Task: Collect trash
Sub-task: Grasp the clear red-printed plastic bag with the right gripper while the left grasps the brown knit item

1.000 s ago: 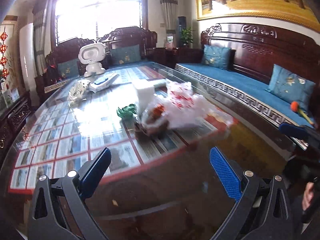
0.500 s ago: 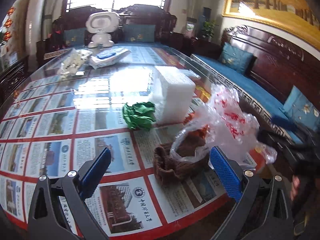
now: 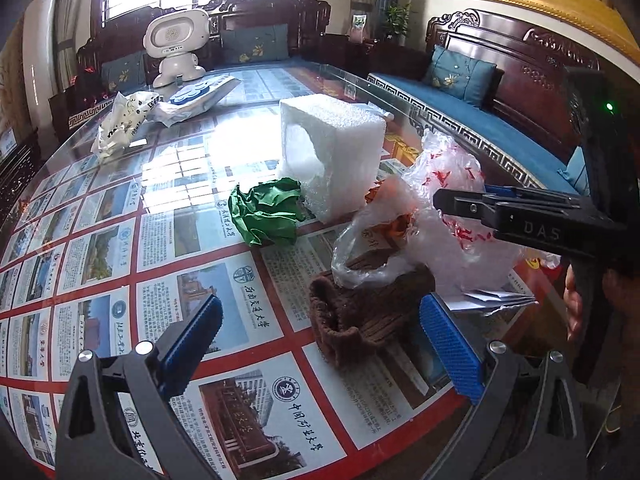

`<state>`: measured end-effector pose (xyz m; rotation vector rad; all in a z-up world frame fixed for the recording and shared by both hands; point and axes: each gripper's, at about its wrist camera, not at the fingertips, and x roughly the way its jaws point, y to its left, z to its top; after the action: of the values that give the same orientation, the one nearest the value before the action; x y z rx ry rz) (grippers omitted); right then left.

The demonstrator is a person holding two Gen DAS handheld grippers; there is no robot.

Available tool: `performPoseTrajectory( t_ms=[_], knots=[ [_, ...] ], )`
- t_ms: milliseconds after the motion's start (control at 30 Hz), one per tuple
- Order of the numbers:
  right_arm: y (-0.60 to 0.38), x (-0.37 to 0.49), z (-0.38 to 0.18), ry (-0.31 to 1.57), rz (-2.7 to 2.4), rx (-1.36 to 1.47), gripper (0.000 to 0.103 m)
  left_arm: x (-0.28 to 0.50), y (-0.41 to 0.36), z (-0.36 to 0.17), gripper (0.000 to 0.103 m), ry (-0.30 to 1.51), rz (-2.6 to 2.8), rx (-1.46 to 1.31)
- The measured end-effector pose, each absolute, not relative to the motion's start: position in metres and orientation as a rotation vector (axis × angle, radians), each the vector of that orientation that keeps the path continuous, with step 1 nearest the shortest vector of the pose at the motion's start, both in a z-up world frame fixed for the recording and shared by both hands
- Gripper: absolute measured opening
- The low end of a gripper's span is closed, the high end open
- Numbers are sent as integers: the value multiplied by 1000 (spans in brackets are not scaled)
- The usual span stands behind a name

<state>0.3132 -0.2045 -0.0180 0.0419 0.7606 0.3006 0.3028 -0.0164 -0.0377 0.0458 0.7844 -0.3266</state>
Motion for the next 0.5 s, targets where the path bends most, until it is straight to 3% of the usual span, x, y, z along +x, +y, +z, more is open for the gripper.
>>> performPoseTrajectory(
  t_ms=[500],
  knots=[
    [-235, 253, 56, 524, 355, 102, 33, 298, -37, -21, 99, 694, -306, 278]
  ],
)
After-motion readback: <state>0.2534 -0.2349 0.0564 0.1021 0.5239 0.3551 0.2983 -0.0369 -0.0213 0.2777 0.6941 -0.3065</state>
